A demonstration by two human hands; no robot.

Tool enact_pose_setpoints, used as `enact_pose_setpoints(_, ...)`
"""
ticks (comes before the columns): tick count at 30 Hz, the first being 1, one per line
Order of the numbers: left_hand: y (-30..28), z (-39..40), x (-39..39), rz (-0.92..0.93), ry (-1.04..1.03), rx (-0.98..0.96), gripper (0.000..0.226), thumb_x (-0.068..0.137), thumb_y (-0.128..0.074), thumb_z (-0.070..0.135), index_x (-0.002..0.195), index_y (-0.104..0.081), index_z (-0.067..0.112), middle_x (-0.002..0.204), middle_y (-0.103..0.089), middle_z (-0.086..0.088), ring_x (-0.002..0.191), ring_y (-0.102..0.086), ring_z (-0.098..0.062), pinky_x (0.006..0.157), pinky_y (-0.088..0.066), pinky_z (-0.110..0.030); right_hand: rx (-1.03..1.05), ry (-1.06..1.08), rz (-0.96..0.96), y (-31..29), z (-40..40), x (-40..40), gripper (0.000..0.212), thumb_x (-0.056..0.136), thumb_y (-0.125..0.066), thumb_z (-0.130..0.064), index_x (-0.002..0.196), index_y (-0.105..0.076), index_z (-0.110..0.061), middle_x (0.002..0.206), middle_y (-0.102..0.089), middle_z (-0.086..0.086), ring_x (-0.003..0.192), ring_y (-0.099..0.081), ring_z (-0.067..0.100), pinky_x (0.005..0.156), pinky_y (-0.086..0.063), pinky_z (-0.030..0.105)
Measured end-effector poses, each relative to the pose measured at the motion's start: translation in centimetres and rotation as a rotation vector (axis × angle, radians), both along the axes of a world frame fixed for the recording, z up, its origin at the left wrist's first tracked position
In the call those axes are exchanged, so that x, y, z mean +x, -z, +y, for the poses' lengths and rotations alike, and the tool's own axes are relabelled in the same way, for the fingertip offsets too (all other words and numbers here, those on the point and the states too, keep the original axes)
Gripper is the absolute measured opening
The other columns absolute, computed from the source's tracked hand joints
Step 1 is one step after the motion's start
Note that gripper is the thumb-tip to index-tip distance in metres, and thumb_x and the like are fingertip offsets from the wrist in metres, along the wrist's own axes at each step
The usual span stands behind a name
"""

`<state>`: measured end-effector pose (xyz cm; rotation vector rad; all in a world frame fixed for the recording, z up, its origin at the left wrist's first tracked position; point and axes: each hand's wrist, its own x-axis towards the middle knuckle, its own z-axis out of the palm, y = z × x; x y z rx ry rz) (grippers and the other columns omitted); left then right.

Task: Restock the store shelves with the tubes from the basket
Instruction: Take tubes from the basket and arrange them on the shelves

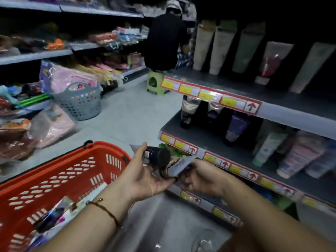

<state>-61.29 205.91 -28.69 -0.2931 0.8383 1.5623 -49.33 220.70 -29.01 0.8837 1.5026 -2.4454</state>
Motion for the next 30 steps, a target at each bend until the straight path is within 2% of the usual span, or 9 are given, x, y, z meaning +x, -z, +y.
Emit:
enact_pose_setpoints(3,-0.8,1.8,-0.2,0.007,0.026,0.016,0.08,0.077,-0.054,0.077,0.106,-0.069,0.003,0.109,-0.066,-0.028,0.095,-0.064,-0.039,0.063,-0.062,-0.048,-0.089,0.03,0.098,-0.3,1.6,0.6,0.035,0.093,-0.042,-0.008,0.085,-0.076,-0.009,0.071,-0.059,0.01,0.057,-0.056,0.017,0.061,-0.057,0.032)
enact_pose_setpoints(6,-0.6,3.3,-0.7,-0.013,0.066,0.019,0.084,0.079,-0.052,0.078,0.119,-0.066,0.006,0.117,-0.065,-0.024,0.094,-0.066,-0.038,0.06,-0.062,-0.046,0.092,0.007,0.134,-0.2,2.7,0.6,0.037,0.087,-0.041,0.006,0.096,-0.072,-0.014,0.069,-0.063,0.01,0.055,-0.057,0.014,0.062,-0.054,0.028)
enact_pose_setpoints(11,0.2,4.7,-1.8,-0.038,0.124,0.012,0.091,0.076,-0.057,0.076,0.13,-0.06,0.003,0.126,-0.064,-0.026,0.095,-0.07,-0.045,0.06,-0.062,-0.047,0.579,-0.154,0.146,0.2,4.3,0.4,0.039,0.079,-0.073,-0.007,0.112,-0.068,-0.028,0.101,-0.073,-0.001,0.085,-0.068,0.008,0.072,-0.049,0.019)
enact_pose_setpoints(14,0.5,5.1,-3.0,-0.034,0.167,0.019,0.092,0.074,-0.059,0.077,0.127,-0.061,0.002,0.126,-0.063,-0.024,0.104,-0.067,-0.041,0.064,-0.063,-0.043,0.669,-0.14,0.196,0.3,5.1,-0.1,0.038,0.079,-0.08,-0.009,0.111,-0.068,-0.026,0.111,-0.073,-0.002,0.107,-0.067,0.011,0.094,-0.053,0.028)
enact_pose_setpoints(17,0.7,5.5,-4.2,-0.039,0.183,0.022,0.087,0.073,-0.06,0.077,0.107,-0.069,-0.003,0.119,-0.066,-0.027,0.105,-0.067,-0.046,0.061,-0.063,-0.039,0.717,-0.041,0.196,1.1,5.7,-1.5,0.033,0.078,-0.082,-0.017,0.108,-0.069,-0.026,0.106,-0.074,-0.005,0.102,-0.069,0.008,0.092,-0.053,0.026)
enact_pose_setpoints(20,0.5,6.1,-5.4,0.063,0.098,-0.02,0.082,0.079,-0.058,0.074,0.108,-0.066,-0.002,0.117,-0.066,-0.031,0.098,-0.067,-0.052,0.058,-0.063,-0.04,0.81,0.15,0.131,1.9,6.5,-4.0,0.032,0.083,-0.077,-0.033,0.112,-0.069,-0.02,0.091,-0.072,-0.011,0.076,-0.067,-0.005,0.07,-0.053,0.017)
enact_pose_setpoints(23,0.7,6.5,-6.8,0.187,0.025,-0.072,0.075,0.08,-0.058,0.073,0.115,-0.065,0.007,0.11,-0.07,-0.028,0.097,-0.069,-0.048,0.067,-0.062,-0.045,0.79,0.4,0.05,3.3,7.6,-7.2,0.041,0.081,-0.076,-0.045,0.111,-0.07,-0.018,0.1,-0.074,-0.005,0.086,-0.069,0.008,0.077,-0.057,0.031)
enact_pose_setpoints(27,1.2,6.8,-8.1,0.212,-0.023,-0.097,0.081,0.076,-0.061,0.075,0.123,-0.063,0.009,0.108,-0.072,-0.024,0.092,-0.073,-0.039,0.05,-0.06,-0.035,0.826,0.591,0.027,4.1,8.5,-10.9,0.045,0.077,-0.078,-0.046,0.112,-0.07,-0.019,0.103,-0.073,-0.005,0.092,-0.068,0.01,0.083,-0.053,0.029)
enact_pose_setpoints(30,1.2,6.8,-8.8,0.272,-0.024,-0.105,0.078,0.078,-0.059,0.075,0.118,-0.065,0.009,0.103,-0.074,-0.022,0.088,-0.073,-0.035,0.048,-0.06,-0.033,0.848,0.609,-0.001,4.8,9.0,-13.6,0.048,0.073,-0.078,-0.05,0.109,-0.071,-0.018,0.1,-0.074,-0.006,0.09,-0.069,0.011,0.082,-0.053,0.029)
